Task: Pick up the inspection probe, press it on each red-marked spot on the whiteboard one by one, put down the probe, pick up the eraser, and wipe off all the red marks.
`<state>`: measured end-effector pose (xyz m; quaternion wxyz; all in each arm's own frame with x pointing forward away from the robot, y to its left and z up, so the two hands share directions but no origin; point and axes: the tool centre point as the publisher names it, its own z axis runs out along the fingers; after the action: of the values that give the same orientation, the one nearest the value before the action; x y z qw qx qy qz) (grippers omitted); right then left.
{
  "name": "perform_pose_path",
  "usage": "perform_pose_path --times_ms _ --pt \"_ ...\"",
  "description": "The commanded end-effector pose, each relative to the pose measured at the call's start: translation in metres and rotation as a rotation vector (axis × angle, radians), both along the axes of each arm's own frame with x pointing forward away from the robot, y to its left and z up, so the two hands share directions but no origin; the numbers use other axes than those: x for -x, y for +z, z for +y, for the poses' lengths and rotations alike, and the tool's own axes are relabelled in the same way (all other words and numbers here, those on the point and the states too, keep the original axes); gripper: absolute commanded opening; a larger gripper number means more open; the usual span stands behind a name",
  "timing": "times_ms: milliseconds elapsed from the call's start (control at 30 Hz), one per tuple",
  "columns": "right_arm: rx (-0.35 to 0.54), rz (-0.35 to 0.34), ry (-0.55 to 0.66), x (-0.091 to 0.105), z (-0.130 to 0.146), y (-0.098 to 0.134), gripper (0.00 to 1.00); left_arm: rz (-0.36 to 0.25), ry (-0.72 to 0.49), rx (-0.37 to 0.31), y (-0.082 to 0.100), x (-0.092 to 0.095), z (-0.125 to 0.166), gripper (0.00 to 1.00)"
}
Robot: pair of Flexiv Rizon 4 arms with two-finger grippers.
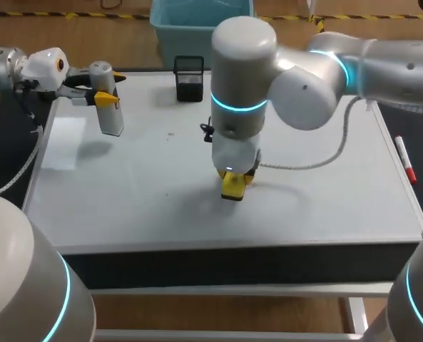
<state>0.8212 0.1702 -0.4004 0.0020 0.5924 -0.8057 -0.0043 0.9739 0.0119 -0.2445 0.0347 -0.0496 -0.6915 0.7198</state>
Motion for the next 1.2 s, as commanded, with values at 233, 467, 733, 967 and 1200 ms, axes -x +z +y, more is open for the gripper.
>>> perform_pose_path --times_ms 233,467,733,967,1200 --pt "0.038 -0.002 0.025 -0.007 0.007 -0.008 0.00 0.001 -0.004 0.000 0.001 -0.001 0.000 0.00" --pt "0.048 0.002 0.025 -0.007 0.005 -0.014 0.00 0.001 -0.004 0.000 0.001 -0.001 0.000 0.00" --pt "0.022 0.022 0.030 -0.006 -0.001 -0.022 0.00 0.001 -0.004 0.000 0.001 -0.001 0.000 0.00" --pt "0.019 0.027 0.018 -0.007 -0.011 -0.024 0.00 0.001 -0.004 0.000 0.001 -0.001 0.000 0.00" --pt "0.024 0.023 0.010 -0.007 -0.018 -0.025 0.00 0.001 -0.004 0.000 0.001 -0.001 0.000 0.00"
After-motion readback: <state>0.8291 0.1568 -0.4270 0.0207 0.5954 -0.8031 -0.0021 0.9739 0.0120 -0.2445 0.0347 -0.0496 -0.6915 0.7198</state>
